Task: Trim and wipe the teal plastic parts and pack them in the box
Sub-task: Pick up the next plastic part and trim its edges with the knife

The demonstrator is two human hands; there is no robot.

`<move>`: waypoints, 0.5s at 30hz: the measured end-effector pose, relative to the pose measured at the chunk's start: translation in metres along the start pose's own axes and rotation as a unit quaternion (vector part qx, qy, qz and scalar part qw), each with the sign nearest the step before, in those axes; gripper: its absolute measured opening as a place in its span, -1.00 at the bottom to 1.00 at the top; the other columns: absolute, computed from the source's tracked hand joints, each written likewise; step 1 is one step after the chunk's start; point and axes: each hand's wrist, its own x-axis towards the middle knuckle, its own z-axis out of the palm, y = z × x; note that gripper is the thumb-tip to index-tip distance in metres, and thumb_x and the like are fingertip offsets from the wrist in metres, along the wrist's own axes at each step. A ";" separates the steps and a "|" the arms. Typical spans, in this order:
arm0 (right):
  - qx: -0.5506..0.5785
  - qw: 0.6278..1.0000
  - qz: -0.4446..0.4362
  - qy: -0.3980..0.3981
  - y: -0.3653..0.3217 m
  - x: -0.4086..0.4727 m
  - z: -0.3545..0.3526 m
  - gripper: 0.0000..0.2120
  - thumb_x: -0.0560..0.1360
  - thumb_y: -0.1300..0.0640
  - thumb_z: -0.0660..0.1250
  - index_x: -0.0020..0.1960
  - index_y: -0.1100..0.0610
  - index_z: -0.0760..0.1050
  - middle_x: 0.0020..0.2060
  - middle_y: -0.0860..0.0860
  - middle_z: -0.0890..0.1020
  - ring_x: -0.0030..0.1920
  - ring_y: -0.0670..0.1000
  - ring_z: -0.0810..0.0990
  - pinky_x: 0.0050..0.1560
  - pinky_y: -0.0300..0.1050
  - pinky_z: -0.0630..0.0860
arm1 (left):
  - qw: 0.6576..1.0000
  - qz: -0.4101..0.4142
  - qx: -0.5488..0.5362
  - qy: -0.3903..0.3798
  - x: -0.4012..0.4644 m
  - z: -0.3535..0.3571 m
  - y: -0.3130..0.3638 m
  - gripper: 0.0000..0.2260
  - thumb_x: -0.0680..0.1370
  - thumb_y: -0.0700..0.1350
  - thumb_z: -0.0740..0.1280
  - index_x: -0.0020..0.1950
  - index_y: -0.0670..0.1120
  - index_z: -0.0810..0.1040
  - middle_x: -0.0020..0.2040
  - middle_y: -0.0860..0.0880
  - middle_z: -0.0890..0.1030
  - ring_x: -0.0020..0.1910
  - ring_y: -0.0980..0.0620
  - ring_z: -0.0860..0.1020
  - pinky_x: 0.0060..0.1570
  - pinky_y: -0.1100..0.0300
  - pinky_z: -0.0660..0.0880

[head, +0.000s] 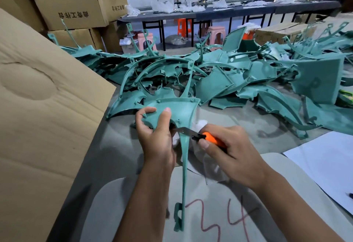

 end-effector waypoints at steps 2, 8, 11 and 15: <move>0.013 0.999 0.007 0.036 0.000 -0.002 0.001 -0.73 0.70 0.08 0.25 -0.17 0.10 0.46 -0.40 -0.12 0.46 -0.40 -0.04 0.49 -0.35 -0.22 0.35 | 1.000 -0.017 -0.020 -0.014 0.000 0.001 0.004 -0.76 0.59 -0.32 0.38 0.12 -0.07 0.41 -0.27 -0.11 0.63 -0.36 -0.03 0.60 -0.42 0.19 0.55; -0.163 0.949 0.196 0.185 0.015 0.001 0.000 -0.65 0.73 0.03 0.16 -0.22 0.06 0.31 -0.47 -0.07 0.40 -0.49 -0.07 0.32 -0.43 -0.17 0.15 | 0.989 -0.094 -0.060 -0.094 -0.011 0.010 0.002 -0.75 0.53 -0.22 0.43 0.13 -0.06 0.43 -0.12 -0.18 0.66 -0.16 -0.11 0.63 -0.18 0.05 0.62; -0.151 0.948 0.191 0.205 0.013 0.001 -0.003 -0.64 0.72 0.07 0.18 -0.25 0.02 0.26 -0.49 -0.08 0.39 -0.48 -0.05 0.35 -0.47 -0.23 0.21 | 0.984 -0.121 -0.080 -0.107 -0.014 0.014 0.003 -0.67 0.44 -0.16 0.47 0.15 -0.10 0.46 -0.07 -0.23 0.68 -0.14 -0.13 0.66 -0.14 0.07 0.66; -0.151 0.964 0.161 0.148 0.005 0.002 0.003 -0.68 0.71 0.01 0.17 -0.21 0.05 0.35 -0.46 -0.07 0.44 -0.48 -0.06 0.37 -0.43 -0.26 0.27 | 0.994 -0.079 -0.066 -0.044 -0.010 0.013 0.002 -0.76 0.56 -0.22 0.43 0.14 -0.09 0.43 -0.15 -0.17 0.67 -0.20 -0.10 0.63 -0.25 0.11 0.64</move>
